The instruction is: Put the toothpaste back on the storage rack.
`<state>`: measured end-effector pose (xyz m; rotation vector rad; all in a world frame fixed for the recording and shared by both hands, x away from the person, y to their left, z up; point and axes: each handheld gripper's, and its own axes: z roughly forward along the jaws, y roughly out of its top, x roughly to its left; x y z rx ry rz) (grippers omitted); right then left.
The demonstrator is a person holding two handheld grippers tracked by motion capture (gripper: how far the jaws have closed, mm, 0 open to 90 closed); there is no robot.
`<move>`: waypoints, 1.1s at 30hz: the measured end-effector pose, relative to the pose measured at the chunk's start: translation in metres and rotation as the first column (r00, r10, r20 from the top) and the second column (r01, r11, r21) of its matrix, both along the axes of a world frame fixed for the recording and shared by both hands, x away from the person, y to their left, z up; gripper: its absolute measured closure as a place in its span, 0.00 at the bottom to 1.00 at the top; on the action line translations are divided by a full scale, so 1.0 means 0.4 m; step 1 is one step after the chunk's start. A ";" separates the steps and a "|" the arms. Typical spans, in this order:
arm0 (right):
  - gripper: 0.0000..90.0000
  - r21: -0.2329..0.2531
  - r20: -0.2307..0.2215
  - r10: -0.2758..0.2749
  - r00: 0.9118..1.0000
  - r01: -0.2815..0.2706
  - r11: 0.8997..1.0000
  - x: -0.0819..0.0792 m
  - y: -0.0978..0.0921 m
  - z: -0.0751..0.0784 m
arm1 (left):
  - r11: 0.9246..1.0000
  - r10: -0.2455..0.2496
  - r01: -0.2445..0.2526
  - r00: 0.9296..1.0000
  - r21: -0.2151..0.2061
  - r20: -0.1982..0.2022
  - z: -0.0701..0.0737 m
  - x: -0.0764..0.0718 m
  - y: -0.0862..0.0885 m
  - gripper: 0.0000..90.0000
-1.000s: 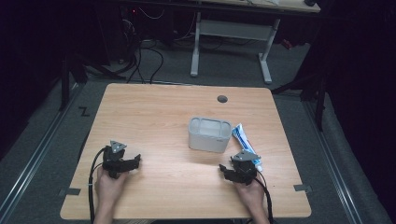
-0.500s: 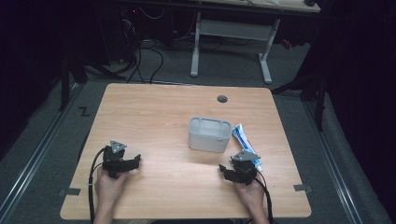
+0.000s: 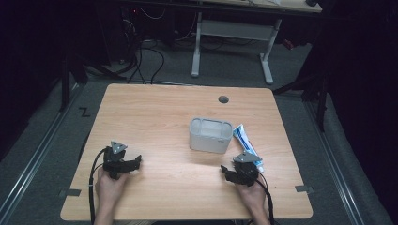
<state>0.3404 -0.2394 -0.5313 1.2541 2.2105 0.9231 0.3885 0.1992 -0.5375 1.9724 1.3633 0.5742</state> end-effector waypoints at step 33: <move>0.43 0.067 0.093 -0.016 0.996 0.010 0.998 -0.035 -0.043 0.038 | 1.000 0.000 0.000 1.000 0.000 0.000 0.000 0.000 0.000 0.19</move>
